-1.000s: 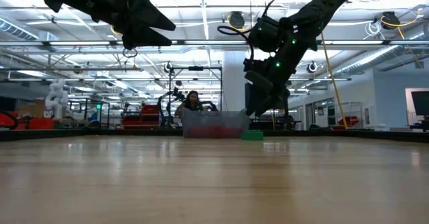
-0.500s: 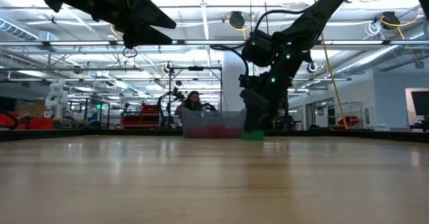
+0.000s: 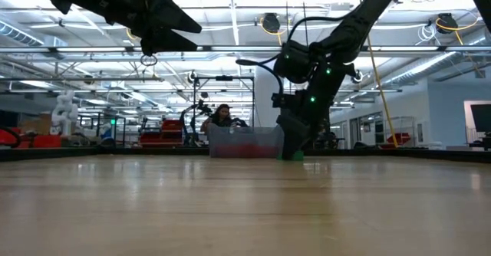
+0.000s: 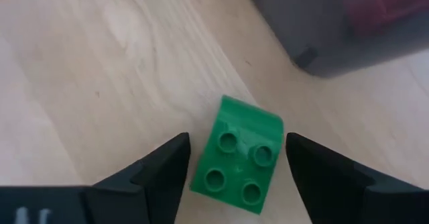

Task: Sort & place blocks by color
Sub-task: Put the green game piece into the yellow bin

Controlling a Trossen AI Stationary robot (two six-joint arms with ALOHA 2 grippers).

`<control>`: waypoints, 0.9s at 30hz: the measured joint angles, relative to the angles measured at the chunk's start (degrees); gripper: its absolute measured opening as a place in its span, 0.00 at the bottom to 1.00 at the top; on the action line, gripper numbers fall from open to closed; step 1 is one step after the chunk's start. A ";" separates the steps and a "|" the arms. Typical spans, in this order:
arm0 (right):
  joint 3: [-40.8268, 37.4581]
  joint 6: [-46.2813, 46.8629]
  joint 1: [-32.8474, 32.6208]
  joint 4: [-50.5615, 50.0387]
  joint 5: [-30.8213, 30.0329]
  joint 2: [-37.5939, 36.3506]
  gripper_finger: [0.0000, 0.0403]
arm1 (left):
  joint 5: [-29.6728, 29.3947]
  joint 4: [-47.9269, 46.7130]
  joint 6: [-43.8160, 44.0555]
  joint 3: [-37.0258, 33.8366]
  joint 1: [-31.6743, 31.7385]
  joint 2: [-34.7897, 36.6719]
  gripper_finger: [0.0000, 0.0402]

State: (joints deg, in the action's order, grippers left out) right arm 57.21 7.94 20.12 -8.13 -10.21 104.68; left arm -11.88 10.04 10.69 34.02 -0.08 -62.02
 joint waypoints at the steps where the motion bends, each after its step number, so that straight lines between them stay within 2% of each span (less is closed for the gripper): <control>1: 0.00 -0.81 -0.22 -0.01 -0.15 0.00 0.58 | 0.00 0.00 0.01 0.00 0.00 0.00 0.71; 4: 0.00 -1.88 -0.70 -0.10 -0.99 0.04 0.49 | 0.00 0.00 0.01 0.00 0.00 0.00 0.71; 8: 0.00 -3.99 -1.28 -0.09 -1.59 0.04 0.30 | 0.00 -0.02 0.26 0.00 0.00 0.00 0.71; 12: 0.00 -5.57 -2.18 -0.78 -1.56 0.04 0.30 | 0.00 -0.16 0.36 0.00 0.00 0.00 0.71; 17: 0.02 -5.65 -3.42 -3.68 3.01 -0.78 0.30 | -0.01 -1.74 0.36 0.00 0.00 0.00 0.71; 20: -0.07 -5.66 -4.79 -7.82 3.77 -2.63 0.30 | -0.02 -1.79 0.34 0.00 0.00 0.00 0.71; 27: -0.26 -4.28 -10.12 -20.60 4.54 -13.33 0.30 | -0.02 -1.79 0.63 0.00 -0.05 0.00 0.71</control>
State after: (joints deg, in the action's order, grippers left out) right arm 56.95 3.66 10.00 -28.73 -5.67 91.35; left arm -11.90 8.25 11.32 34.02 -0.13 -62.02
